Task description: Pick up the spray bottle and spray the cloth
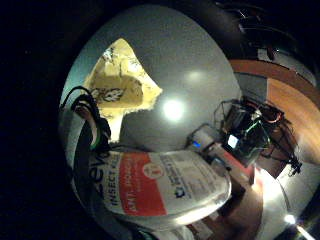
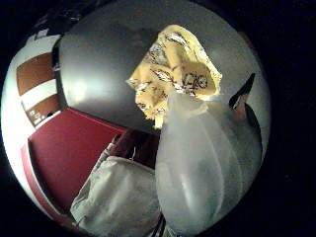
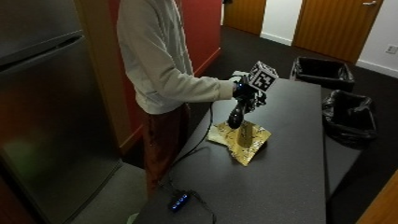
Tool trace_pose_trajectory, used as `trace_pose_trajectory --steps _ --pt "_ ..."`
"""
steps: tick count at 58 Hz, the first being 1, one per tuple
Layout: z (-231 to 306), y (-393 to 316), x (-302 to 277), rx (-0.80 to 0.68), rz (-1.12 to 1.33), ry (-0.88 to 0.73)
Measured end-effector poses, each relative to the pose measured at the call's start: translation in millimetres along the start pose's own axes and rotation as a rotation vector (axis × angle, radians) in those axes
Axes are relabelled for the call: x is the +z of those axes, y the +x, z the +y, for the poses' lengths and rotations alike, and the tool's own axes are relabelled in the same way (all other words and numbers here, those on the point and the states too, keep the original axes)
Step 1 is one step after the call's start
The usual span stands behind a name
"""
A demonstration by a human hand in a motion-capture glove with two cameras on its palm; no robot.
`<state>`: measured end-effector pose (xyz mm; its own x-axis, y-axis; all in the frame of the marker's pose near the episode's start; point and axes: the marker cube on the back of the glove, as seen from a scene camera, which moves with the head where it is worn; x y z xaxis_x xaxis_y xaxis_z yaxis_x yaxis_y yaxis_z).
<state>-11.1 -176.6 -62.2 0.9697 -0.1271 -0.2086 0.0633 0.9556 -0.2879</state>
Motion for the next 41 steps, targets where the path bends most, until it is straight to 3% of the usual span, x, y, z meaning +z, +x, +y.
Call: trace_pose_trajectory --steps 18,25,30,35,41 --pt "16.4 -64.6 -89.3 -0.268 -0.616 0.355" --pt "10.5 -94.0 -129.7 -0.327 -1.114 0.629" --pt "20.8 -95.9 -103.4 -0.448 -1.176 0.512" --pt "-7.3 -115.0 -88.7 -0.412 -1.229 0.6" --pt "-9.0 -159.0 -69.1 -0.503 -1.357 0.541"
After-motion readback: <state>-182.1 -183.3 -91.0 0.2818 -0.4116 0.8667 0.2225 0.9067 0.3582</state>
